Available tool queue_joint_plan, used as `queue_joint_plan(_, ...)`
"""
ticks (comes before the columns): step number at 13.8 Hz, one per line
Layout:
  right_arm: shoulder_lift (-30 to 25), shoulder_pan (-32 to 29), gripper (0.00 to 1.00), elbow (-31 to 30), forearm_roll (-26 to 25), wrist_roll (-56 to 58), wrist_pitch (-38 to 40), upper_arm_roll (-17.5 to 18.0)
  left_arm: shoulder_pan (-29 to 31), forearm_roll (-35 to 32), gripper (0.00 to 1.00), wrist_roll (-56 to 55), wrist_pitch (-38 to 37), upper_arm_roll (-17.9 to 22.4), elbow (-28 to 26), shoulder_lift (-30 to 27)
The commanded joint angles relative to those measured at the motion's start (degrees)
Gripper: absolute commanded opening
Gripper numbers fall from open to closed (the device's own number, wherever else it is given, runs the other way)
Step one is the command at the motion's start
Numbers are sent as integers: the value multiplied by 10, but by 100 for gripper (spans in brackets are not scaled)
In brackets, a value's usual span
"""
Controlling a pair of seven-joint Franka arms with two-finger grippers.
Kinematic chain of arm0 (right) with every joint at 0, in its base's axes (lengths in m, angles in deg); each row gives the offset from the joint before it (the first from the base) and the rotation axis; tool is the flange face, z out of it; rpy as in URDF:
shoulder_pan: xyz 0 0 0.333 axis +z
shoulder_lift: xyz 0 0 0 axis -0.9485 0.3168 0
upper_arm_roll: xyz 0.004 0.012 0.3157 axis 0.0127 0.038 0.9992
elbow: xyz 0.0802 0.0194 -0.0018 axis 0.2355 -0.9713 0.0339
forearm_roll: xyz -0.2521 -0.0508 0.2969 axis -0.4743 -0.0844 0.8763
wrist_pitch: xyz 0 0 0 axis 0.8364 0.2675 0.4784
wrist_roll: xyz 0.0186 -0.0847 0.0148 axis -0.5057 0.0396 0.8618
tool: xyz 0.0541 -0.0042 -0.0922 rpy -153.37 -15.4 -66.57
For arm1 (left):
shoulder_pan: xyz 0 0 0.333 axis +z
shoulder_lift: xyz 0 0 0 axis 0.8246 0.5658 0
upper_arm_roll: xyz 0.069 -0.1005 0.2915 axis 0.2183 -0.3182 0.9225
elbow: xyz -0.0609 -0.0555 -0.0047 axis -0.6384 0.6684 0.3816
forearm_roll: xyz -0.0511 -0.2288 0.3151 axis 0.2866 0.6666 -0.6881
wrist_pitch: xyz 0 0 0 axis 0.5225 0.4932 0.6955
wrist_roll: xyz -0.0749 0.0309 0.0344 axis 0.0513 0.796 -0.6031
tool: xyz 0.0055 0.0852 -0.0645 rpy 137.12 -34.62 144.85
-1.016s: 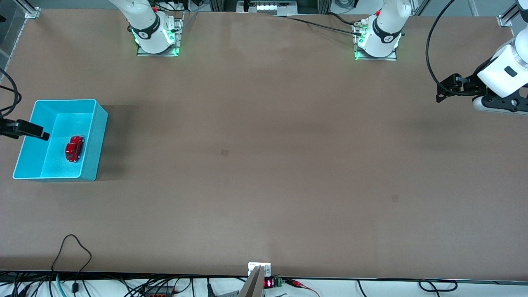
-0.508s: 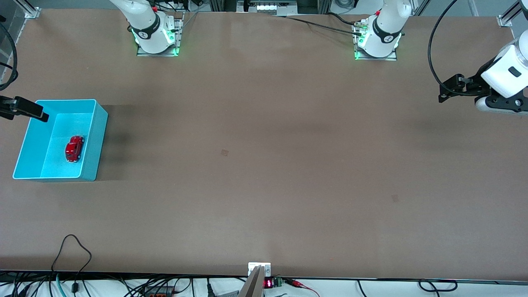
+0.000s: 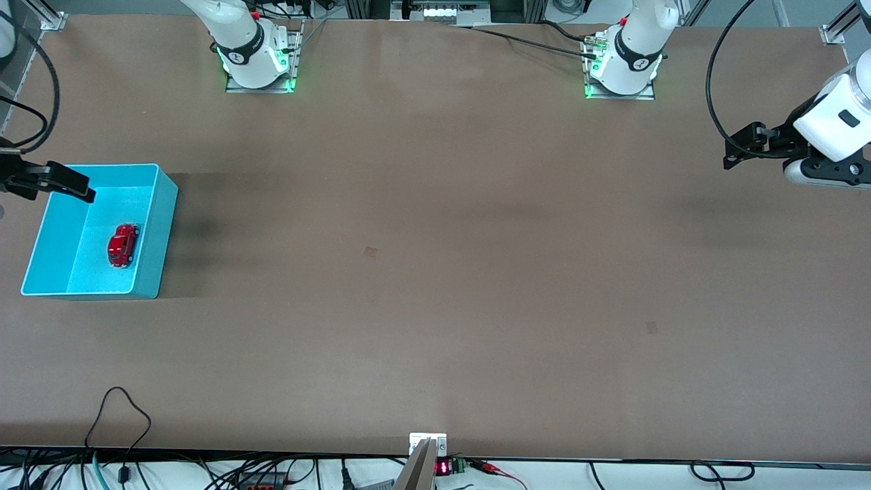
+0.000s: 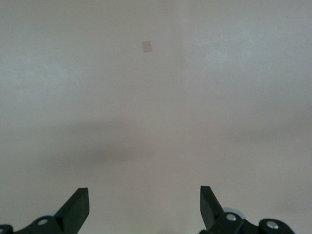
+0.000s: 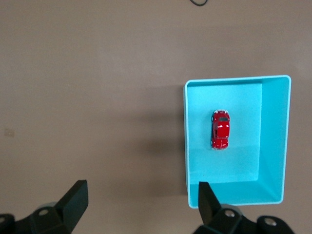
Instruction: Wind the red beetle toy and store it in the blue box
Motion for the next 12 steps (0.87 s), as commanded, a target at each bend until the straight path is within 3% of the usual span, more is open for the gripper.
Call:
queue_joint_plan(1, -38, -1, 100, -70, -8, -10, -48, 2, 3, 0, 100, 10, -9, -3, 17, 8)
queue_joint_plan(9, -44, 8, 100, -41, 2, -7, 4, 2, 4, 0, 100, 11, -11, -2, 16, 8)
queue_joint_plan(12, -61, 12, 100, -41, 2, -11, 22, 18, 4, 0, 100, 11, -12, -2, 16, 8)
